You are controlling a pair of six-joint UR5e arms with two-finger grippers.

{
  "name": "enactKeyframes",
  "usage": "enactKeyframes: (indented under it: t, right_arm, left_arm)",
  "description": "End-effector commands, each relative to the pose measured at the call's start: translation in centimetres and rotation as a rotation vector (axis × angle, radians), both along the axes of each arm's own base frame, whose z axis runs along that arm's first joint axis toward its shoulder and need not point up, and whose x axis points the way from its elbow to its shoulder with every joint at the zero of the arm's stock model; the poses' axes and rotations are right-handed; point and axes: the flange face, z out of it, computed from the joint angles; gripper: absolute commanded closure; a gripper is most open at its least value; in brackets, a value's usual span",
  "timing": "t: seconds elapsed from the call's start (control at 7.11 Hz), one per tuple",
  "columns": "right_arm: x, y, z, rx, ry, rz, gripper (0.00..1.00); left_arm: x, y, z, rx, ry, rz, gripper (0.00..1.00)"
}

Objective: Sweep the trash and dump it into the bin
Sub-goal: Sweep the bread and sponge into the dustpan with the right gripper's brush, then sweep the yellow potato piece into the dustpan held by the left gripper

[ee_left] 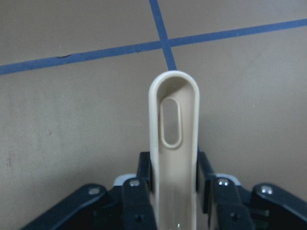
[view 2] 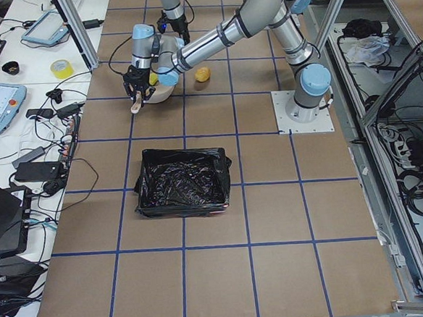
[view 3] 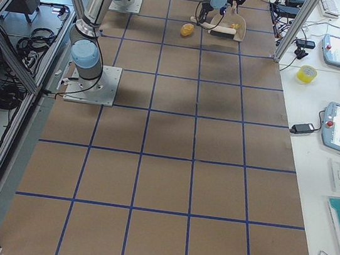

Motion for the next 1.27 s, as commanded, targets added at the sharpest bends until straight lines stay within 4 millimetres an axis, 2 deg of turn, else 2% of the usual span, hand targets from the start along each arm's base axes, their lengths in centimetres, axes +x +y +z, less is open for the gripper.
enactKeyframes:
  t: [0.0, 0.14, 0.28, 0.56, 0.7, 0.84, 0.98, 1.12]
  right_arm:
    - [-2.6, 3.5, 1.5, 0.099, 0.141, 0.024, 1.00]
    - [-3.7, 5.2, 0.6, 0.116, 0.156, 0.010, 1.00]
    - [-4.6, 6.7, 0.5, 0.128, 0.172, 0.008, 1.00]
    - [-5.5, 10.2, 0.9, 0.155, 0.186, -0.051, 1.00]
    - [-5.8, 11.8, -0.6, 0.175, 0.197, -0.063, 1.00]
    - [-5.2, 14.5, 0.8, 0.173, 0.164, -0.077, 1.00]
    - [-4.2, 17.6, 1.2, 0.194, 0.166, -0.136, 1.00]
    - [-2.8, 20.1, 0.3, 0.203, 0.192, -0.153, 1.00]
  left_arm:
    - [-0.6, 0.2, 0.5, -0.016, 0.151, 0.002, 1.00]
    - [0.3, 0.4, 0.3, -0.002, 0.160, 0.036, 1.00]
    - [3.4, 0.5, 0.9, 0.026, 0.169, 0.073, 1.00]
    - [9.0, 1.2, 3.9, 0.051, 0.113, 0.017, 1.00]
    - [10.6, 3.6, 3.6, 0.099, 0.110, 0.012, 1.00]
    - [11.6, 6.3, 3.8, 0.115, 0.077, -0.015, 1.00]
    - [12.1, 9.2, 3.8, 0.132, 0.072, 0.003, 1.00]
    - [11.5, 12.2, 3.5, 0.167, 0.044, 0.004, 1.00]
